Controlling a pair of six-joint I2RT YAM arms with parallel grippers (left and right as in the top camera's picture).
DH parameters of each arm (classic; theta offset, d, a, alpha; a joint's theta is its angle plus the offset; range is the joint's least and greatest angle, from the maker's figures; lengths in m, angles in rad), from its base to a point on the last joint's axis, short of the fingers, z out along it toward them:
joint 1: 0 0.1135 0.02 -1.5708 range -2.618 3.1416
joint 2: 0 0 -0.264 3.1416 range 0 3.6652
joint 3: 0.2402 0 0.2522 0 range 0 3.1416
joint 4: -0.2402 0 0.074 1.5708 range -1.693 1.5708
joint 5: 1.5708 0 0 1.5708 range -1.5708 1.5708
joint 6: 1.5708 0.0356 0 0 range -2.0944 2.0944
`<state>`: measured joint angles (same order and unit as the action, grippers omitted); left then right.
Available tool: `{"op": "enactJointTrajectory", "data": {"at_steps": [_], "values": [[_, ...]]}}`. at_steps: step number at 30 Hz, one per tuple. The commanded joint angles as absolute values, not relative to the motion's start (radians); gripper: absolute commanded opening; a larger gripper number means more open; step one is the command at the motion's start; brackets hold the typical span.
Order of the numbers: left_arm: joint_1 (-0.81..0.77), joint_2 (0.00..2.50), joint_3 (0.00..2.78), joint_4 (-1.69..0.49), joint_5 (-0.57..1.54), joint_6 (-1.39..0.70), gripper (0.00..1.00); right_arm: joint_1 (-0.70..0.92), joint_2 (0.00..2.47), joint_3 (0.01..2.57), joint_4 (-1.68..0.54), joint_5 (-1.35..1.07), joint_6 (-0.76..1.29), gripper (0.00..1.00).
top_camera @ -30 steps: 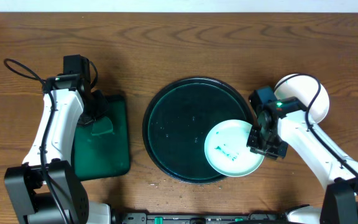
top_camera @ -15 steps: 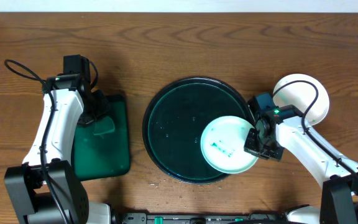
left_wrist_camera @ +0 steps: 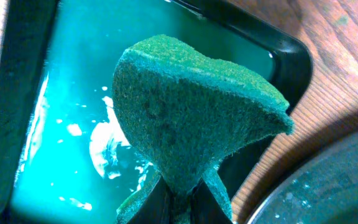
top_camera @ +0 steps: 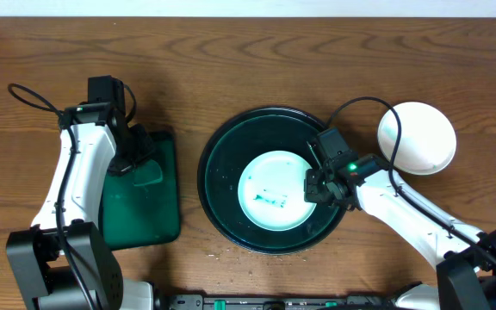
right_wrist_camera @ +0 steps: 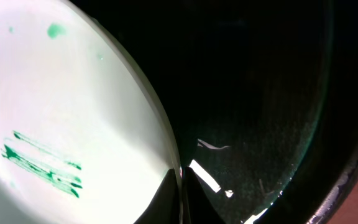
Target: Clean dirty plates on tray and stack at the side
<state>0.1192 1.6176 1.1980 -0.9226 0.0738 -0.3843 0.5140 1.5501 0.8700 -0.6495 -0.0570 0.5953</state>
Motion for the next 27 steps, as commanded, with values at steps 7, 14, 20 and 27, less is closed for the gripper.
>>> {"op": "enactJointTrajectory", "data": {"at_steps": [7,14,20,27], "values": [[-0.004,1.612,1.195,-0.925,0.097,-0.351,0.07,0.512,1.674,0.872,-0.648,-0.069,0.651,0.01],[-0.158,1.612,1.203,-0.937,0.113,-0.360,0.07,0.512,1.713,0.872,-0.591,-0.068,0.658,0.01],[-0.325,1.612,1.203,-0.936,0.196,-0.379,0.07,0.512,1.713,0.872,-0.572,-0.069,0.658,0.01],[-0.524,1.622,1.201,-0.860,0.198,-0.489,0.07,0.512,1.713,0.872,-0.574,-0.085,0.657,0.01]]}}
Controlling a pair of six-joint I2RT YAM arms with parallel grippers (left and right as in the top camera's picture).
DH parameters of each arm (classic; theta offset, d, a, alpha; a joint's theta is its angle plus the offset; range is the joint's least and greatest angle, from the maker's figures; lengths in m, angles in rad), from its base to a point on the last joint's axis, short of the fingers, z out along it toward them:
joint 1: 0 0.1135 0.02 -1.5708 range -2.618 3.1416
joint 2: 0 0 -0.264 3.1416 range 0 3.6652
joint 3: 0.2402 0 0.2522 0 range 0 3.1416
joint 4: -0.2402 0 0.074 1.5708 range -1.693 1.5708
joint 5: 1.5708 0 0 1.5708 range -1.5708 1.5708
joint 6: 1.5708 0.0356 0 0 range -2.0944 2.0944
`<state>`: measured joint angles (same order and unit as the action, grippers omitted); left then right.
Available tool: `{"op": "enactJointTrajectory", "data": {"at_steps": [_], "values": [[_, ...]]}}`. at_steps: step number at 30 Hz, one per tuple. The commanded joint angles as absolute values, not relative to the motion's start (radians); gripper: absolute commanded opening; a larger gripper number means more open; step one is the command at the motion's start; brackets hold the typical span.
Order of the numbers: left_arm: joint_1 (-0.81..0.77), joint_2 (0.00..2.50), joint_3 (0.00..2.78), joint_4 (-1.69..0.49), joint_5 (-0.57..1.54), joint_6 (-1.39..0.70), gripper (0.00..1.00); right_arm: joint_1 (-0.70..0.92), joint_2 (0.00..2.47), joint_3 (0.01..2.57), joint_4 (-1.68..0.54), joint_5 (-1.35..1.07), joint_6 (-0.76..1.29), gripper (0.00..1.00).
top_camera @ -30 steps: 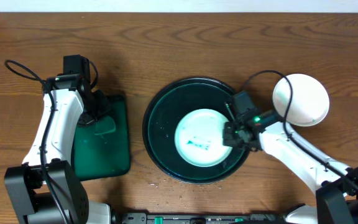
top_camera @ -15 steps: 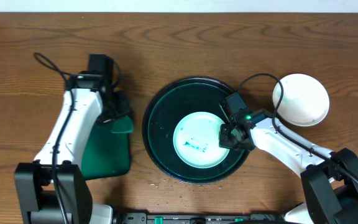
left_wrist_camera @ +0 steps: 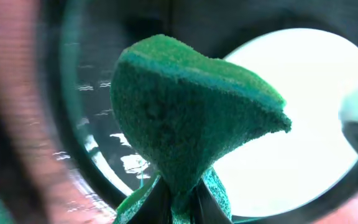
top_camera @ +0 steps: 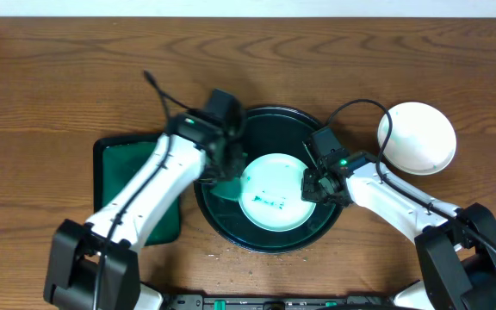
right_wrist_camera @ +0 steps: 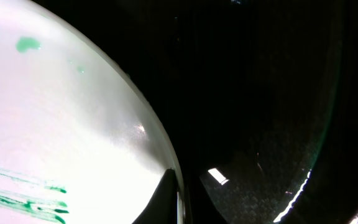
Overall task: Clean dirty plates on tray and stack at the side
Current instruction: 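Carry the green sponge with the left gripper onto the held plate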
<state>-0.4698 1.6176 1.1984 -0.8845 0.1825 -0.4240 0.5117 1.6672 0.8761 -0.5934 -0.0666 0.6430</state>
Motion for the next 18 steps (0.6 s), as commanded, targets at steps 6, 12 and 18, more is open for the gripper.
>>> {"op": "enactJointTrajectory", "data": {"at_steps": [6,12,18], "values": [[-0.614,1.698,1.201,-0.739,0.195,-0.554,0.07,0.513,1.713,0.872,-0.582,-0.104,0.657,0.01],[-0.624,1.844,1.201,-0.675,0.240,-0.559,0.07,0.513,1.713,0.872,-0.590,-0.110,0.657,0.01],[-0.647,1.954,1.201,-0.620,0.403,-0.560,0.07,0.513,1.713,0.872,-0.590,-0.110,0.657,0.01]]}}
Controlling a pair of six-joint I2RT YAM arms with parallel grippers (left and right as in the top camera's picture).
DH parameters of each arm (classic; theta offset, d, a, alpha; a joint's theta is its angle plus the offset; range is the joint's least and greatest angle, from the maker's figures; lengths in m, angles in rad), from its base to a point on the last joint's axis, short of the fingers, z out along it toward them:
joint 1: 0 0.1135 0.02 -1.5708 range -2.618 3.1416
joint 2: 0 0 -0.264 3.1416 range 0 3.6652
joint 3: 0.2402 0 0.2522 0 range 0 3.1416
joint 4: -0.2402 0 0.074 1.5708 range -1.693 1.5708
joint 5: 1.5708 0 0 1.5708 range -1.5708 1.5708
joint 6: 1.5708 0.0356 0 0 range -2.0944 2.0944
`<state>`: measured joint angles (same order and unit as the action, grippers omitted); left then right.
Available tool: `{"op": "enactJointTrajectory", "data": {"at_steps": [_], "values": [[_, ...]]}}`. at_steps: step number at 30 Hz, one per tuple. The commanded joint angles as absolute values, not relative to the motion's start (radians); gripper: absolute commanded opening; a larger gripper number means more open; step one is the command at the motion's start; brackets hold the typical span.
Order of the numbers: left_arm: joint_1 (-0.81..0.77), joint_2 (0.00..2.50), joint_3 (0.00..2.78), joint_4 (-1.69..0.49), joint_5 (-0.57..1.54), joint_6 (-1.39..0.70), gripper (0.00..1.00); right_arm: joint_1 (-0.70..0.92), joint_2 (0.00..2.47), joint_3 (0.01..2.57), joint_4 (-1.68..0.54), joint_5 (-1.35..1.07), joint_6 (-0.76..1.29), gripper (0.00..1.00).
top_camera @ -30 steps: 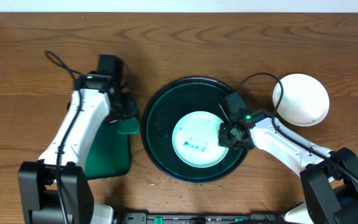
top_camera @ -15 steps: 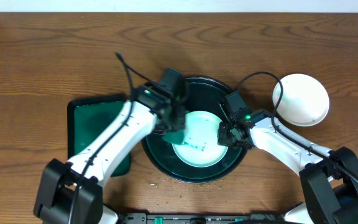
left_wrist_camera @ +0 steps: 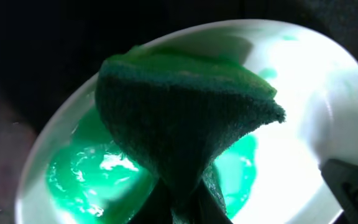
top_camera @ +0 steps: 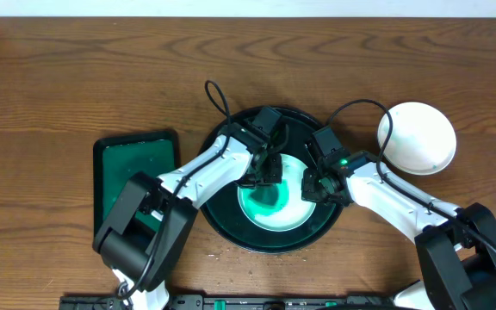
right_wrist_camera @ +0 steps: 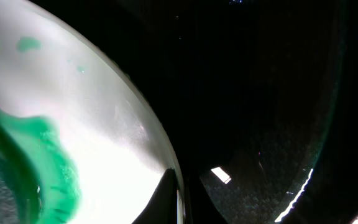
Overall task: Clean dirty plates on tray and stack at the side
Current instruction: 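Carry the green sponge with the left gripper onto the held plate, then scrub the plate with the sponge while the right gripper holds it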
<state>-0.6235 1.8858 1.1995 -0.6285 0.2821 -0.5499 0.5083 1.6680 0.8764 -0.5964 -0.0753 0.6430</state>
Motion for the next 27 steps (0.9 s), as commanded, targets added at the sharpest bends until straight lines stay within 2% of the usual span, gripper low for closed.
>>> {"op": "enactJointTrajectory", "data": {"at_steps": [1,12,16,20,27], "values": [[-0.655,1.968,1.201,-0.618,0.422,-0.559,0.07,0.513,1.713,0.872,-0.590,-0.110,0.657,0.01],[-0.765,2.011,1.201,-0.500,0.643,-0.556,0.07,0.513,1.713,0.872,-0.591,-0.110,0.657,0.01],[-0.768,2.011,1.202,-0.484,0.646,-0.576,0.07,0.512,1.713,0.872,-0.595,-0.110,0.657,0.01],[-0.735,2.011,1.202,-0.501,0.513,-0.601,0.07,0.513,1.713,0.872,-0.598,-0.110,0.657,0.01],[-0.580,2.011,1.202,-0.673,0.027,-0.635,0.07,0.512,1.713,0.872,-0.598,-0.110,0.657,0.01]]}}
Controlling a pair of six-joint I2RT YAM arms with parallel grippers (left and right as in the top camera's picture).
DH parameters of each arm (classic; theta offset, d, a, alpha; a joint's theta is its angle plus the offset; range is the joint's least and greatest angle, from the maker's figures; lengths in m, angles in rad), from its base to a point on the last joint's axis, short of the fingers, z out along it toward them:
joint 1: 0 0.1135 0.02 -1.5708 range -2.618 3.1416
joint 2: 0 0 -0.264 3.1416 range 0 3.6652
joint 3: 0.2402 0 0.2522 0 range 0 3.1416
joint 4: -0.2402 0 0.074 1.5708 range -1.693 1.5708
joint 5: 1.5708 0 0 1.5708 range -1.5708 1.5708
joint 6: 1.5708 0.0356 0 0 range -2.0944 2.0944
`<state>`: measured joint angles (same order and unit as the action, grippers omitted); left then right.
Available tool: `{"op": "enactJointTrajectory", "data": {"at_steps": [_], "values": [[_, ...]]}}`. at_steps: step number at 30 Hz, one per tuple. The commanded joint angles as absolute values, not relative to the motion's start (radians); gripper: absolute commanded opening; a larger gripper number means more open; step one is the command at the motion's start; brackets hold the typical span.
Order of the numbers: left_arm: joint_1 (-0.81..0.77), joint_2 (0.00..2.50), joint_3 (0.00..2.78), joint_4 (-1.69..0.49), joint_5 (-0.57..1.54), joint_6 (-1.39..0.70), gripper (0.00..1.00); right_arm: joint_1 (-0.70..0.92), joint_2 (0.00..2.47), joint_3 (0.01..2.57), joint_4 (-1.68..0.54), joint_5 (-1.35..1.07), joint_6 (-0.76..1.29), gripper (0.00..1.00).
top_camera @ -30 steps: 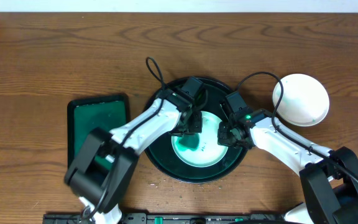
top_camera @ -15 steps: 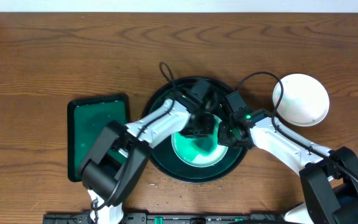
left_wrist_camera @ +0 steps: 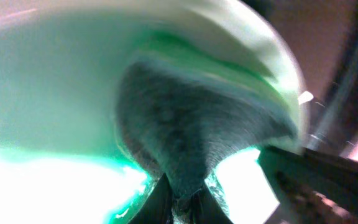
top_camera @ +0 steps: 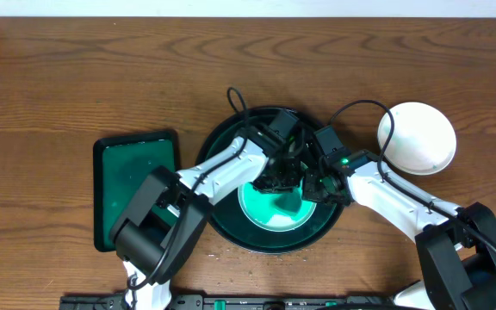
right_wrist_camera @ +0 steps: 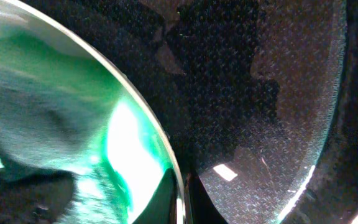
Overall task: Clean dirty plates on tray and stack at the side
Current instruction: 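Scrub the plate with the sponge while the right gripper holds it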
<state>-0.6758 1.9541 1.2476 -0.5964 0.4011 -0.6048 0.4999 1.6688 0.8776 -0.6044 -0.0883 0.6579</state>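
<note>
A white plate [top_camera: 265, 207] smeared with green liquid lies in the round black tray [top_camera: 222, 215]. My left gripper [top_camera: 284, 191] is shut on a green sponge [top_camera: 288, 203] that presses on the plate's right half; the left wrist view shows the sponge [left_wrist_camera: 197, 130] blurred against the wet plate [left_wrist_camera: 55, 99]. Pinching the plate's right rim [right_wrist_camera: 160, 143], my right gripper [top_camera: 314, 187] is shut on it, thin edge between the fingers [right_wrist_camera: 168, 198]. A clean white plate [top_camera: 418, 138] rests upside down on the table at the right.
A dark rectangular tray [top_camera: 136, 185] of green liquid sits left of the round tray. Both arms cross over the round tray. Brown wooden table [top_camera: 58, 77] lies all around; a cable loops above the round tray's back rim.
The left gripper moved the sponge from the plate's middle to its right side, close to the right gripper. Green liquid now covers more of the plate. The right gripper kept its hold.
The left gripper held the sponge over the liquid tray while the right gripper pinched the marked plate's rim. Then the sponge was above the round tray's left side, then on the plate's centre spreading green liquid, and now on its right half.
</note>
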Motion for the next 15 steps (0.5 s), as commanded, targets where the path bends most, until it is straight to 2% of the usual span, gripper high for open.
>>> {"op": "enactJointTrajectory", "data": {"at_steps": [1,9,15], "values": [[-0.559,2.011,1.202,-0.686,-0.024,-0.634,0.07,0.512,1.713,0.872,-0.598,-0.110,0.657,0.01],[-0.450,2.012,1.201,-0.748,-0.229,-0.659,0.07,0.512,1.713,0.872,-0.598,-0.109,0.657,0.01],[-0.451,2.012,1.201,-0.848,-0.251,-0.665,0.07,0.512,1.713,0.872,-0.598,-0.102,0.657,0.01]]}}
